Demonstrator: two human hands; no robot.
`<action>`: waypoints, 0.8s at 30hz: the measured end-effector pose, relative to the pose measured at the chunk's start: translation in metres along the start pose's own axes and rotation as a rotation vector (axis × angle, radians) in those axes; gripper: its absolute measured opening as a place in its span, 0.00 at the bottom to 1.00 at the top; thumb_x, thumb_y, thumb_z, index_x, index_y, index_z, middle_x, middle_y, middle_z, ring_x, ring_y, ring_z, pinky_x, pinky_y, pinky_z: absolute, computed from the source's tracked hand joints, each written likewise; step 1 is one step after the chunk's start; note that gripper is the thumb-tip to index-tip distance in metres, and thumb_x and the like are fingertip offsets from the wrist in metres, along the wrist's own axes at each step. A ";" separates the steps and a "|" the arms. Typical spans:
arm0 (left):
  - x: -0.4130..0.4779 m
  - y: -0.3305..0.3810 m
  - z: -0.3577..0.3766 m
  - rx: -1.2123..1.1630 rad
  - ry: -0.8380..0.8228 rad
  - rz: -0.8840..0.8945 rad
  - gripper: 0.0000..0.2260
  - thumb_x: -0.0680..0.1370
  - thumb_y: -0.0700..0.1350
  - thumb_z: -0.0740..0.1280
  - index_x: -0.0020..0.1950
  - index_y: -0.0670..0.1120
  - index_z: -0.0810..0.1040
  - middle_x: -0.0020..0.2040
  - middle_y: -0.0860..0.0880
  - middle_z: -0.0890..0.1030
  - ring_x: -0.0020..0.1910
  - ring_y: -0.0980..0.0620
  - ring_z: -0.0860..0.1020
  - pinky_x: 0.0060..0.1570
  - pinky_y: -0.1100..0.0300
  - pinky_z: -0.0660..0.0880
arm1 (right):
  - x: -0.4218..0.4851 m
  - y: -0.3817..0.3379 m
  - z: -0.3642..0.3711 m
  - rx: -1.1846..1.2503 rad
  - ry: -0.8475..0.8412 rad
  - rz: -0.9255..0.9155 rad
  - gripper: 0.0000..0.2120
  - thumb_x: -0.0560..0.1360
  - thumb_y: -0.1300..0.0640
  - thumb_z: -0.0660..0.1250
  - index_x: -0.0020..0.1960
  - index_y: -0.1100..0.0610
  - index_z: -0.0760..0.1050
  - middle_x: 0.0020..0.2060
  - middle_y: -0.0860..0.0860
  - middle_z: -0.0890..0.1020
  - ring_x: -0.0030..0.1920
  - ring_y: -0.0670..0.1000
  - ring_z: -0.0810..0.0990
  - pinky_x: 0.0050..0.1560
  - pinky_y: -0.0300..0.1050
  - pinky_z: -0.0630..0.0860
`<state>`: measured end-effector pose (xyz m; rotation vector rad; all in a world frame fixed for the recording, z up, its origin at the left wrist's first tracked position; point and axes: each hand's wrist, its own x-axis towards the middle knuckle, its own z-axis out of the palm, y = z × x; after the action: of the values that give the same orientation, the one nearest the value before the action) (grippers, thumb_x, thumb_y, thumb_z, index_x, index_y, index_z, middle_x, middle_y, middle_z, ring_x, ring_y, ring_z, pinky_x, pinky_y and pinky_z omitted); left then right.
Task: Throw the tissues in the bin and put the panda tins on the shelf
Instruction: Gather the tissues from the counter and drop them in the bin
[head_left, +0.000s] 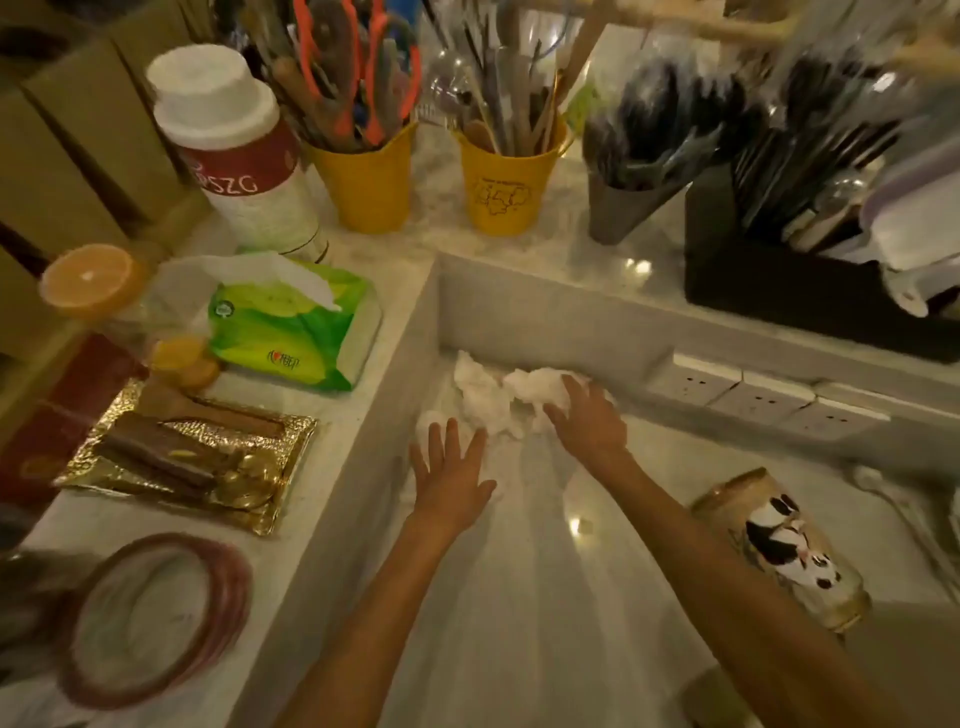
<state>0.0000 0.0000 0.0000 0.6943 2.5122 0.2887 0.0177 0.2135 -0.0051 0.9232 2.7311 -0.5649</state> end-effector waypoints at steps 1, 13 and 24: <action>0.004 -0.001 0.003 0.010 -0.017 -0.002 0.32 0.80 0.57 0.58 0.79 0.53 0.45 0.79 0.41 0.40 0.76 0.39 0.36 0.73 0.37 0.39 | 0.010 -0.006 0.000 0.014 0.008 0.006 0.29 0.78 0.37 0.57 0.76 0.48 0.60 0.75 0.58 0.65 0.69 0.64 0.71 0.64 0.60 0.72; 0.006 -0.027 0.040 -0.158 0.264 0.028 0.16 0.72 0.37 0.71 0.58 0.47 0.78 0.62 0.46 0.76 0.61 0.43 0.72 0.55 0.51 0.71 | 0.020 -0.014 0.014 -0.010 0.118 0.116 0.17 0.77 0.54 0.67 0.62 0.61 0.72 0.62 0.61 0.76 0.63 0.62 0.72 0.57 0.55 0.73; 0.003 -0.031 0.037 -0.056 0.323 0.059 0.17 0.57 0.30 0.75 0.39 0.46 0.79 0.38 0.48 0.80 0.35 0.48 0.78 0.30 0.58 0.74 | 0.016 -0.088 0.030 -0.450 -0.349 -0.509 0.41 0.75 0.67 0.67 0.79 0.40 0.53 0.81 0.52 0.43 0.77 0.61 0.53 0.63 0.58 0.74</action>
<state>0.0046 -0.0226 -0.0431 0.7514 2.7769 0.5278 -0.0472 0.1455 -0.0118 0.0153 2.5844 -0.1422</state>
